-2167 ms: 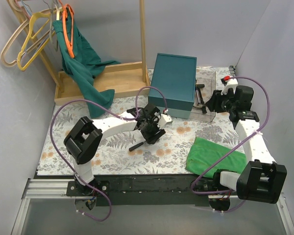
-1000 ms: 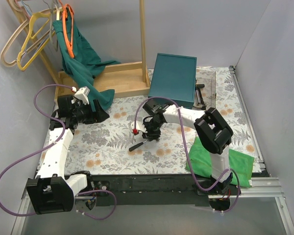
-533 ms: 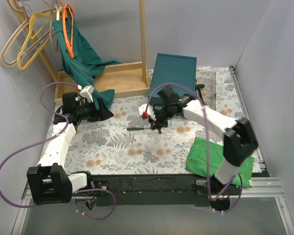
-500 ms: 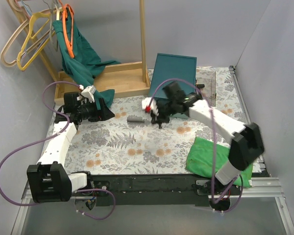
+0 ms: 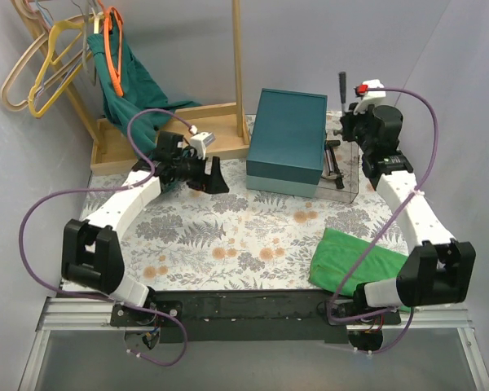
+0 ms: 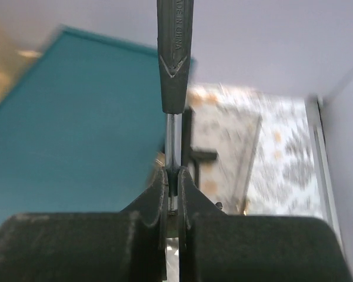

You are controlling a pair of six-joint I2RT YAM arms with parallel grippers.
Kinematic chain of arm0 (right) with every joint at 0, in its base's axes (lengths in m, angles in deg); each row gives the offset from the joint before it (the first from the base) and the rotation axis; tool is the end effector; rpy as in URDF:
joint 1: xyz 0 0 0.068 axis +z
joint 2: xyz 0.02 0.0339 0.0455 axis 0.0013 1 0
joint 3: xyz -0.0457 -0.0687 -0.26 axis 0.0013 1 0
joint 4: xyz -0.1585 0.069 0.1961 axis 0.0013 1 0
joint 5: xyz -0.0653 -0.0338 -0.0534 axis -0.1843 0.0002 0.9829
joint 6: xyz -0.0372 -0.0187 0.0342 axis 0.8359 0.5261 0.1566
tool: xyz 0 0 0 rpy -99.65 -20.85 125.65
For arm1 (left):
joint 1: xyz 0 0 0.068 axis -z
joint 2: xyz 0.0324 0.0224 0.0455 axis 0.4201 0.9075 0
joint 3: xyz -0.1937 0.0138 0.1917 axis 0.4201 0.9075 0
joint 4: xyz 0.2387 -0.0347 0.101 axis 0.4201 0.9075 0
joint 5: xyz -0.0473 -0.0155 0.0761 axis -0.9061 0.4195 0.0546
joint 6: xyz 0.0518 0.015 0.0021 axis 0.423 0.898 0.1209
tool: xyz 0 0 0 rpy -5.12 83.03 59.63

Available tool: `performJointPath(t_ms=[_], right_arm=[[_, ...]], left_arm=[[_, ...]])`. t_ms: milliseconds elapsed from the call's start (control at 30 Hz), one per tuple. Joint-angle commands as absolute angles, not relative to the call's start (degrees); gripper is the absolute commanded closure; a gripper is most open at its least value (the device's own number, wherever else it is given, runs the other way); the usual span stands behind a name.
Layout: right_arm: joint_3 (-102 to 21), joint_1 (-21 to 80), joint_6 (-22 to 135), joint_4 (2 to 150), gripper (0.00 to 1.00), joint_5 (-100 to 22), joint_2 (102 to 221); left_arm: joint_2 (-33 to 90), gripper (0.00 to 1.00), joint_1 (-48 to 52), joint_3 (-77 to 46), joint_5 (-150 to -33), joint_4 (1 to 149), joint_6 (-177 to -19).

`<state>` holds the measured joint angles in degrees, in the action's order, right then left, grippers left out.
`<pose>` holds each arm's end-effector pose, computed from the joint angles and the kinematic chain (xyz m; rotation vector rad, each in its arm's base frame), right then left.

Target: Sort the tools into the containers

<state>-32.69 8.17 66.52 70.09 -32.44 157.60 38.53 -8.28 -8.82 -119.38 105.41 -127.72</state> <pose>0.3206 0.0461 0.3807 -0.1717 1.6388 0.0730 0.2974 -0.1105 0.2731 -0.2385 2.5528 -1.2005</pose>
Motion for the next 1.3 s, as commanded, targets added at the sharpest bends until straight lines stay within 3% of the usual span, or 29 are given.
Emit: performJointPath(t_ms=[0,167,433,467,500,567,633,767,867,900,1267], right_arm=[[-33.32,2.10,56.72,73.12,0.99,-27.24,163.79],[-35.69,-1.51,59.95,75.06,0.99,-36.37,172.15],[-39.48,-1.51,57.52,79.02,0.99,-44.47,182.89],[-39.13,-1.51,56.99,79.11,0.76,-44.30,182.98],[-38.69,-1.60,56.03,78.85,0.69,-44.38,182.89],[-38.16,-2.03,55.15,77.80,0.56,-44.47,182.28],[-38.94,-2.91,54.18,76.74,0.54,-44.47,181.31],[-40.96,-4.76,53.91,74.19,0.61,-38.51,180.08],[-41.75,-6.78,53.39,74.27,0.88,-33.06,181.13],[-41.67,-7.30,53.12,74.27,0.91,-32.52,182.00],[-39.91,-10.38,55.93,71.90,0.97,-31.46,188.07]], left_arm=[[43.00,0.24,-4.72,-17.95,-115.84,106.38,-123.84],[50.38,0.24,-3.31,-28.76,-112.32,107.44,-121.56],[55.92,0.22,-1.99,-35.71,-107.31,109.11,-118.57],[56.45,0.21,-1.81,-36.32,-106.70,109.11,-118.05],[57.07,0.21,-1.55,-38.25,-105.99,109.20,-117.61],[58.82,0.20,-1.55,-40.36,-104.06,109.11,-116.29],[60.49,0.20,-1.46,-43.53,-102.48,108.94,-115.32],[61.90,0.19,-1.46,-46.08,-99.14,107.27,-115.14],[63.22,0.19,-1.55,-46.17,-98.00,104.90,-114.62],[63.75,0.19,-1.55,-46.35,-97.55,104.54,-114.44],[72.10,0.18,-1.90,-49.07,-99.13,99.44,-113.82]])
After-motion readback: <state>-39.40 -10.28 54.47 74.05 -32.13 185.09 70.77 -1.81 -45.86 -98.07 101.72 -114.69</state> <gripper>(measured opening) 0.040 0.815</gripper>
